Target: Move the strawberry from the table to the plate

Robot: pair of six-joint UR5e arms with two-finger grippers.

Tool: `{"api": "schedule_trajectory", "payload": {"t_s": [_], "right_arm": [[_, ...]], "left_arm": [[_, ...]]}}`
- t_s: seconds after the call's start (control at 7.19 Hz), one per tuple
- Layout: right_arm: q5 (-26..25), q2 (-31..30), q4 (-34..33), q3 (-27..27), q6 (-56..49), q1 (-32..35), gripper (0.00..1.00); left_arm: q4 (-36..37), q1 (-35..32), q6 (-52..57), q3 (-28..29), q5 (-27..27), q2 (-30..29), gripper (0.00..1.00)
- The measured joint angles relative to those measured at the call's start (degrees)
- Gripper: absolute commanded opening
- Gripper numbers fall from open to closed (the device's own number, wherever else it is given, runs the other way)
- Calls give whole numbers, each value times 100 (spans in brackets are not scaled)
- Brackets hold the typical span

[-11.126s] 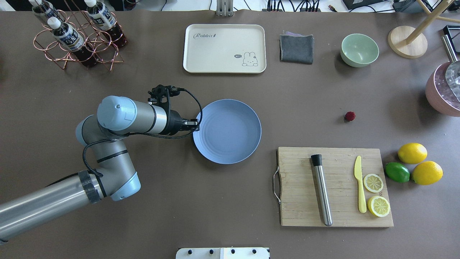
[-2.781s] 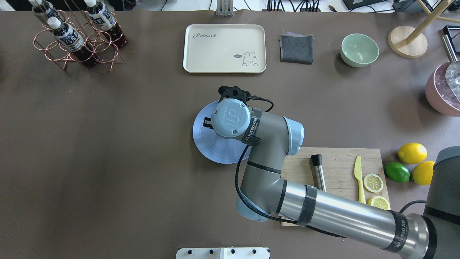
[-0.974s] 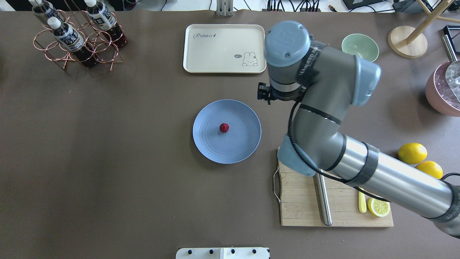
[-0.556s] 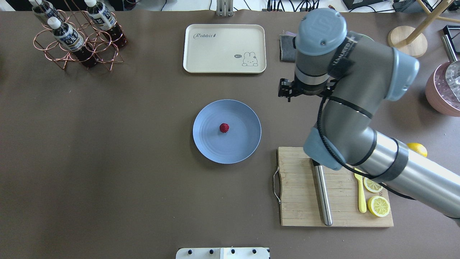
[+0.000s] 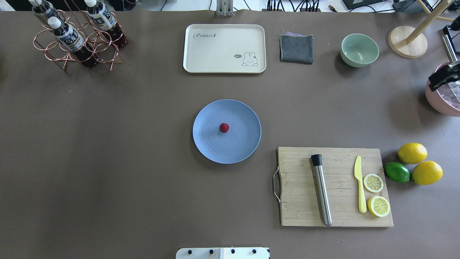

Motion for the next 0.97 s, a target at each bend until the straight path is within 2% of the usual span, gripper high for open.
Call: {"api": "schedule_trajectory", "payload": {"t_s": [0.42, 0.7, 0.97], "right_arm": [[363, -881, 234, -434, -1309, 1245, 100], [348, -1302, 244, -482, -1456, 1483, 100], [346, -1420, 241, -490, -1466, 1520, 100]], "left_arm": [[-19, 0, 0, 4, 0, 2, 100], [-18, 0, -2, 0, 0, 4, 100], [-16, 0, -27, 4, 0, -2, 100]]}}
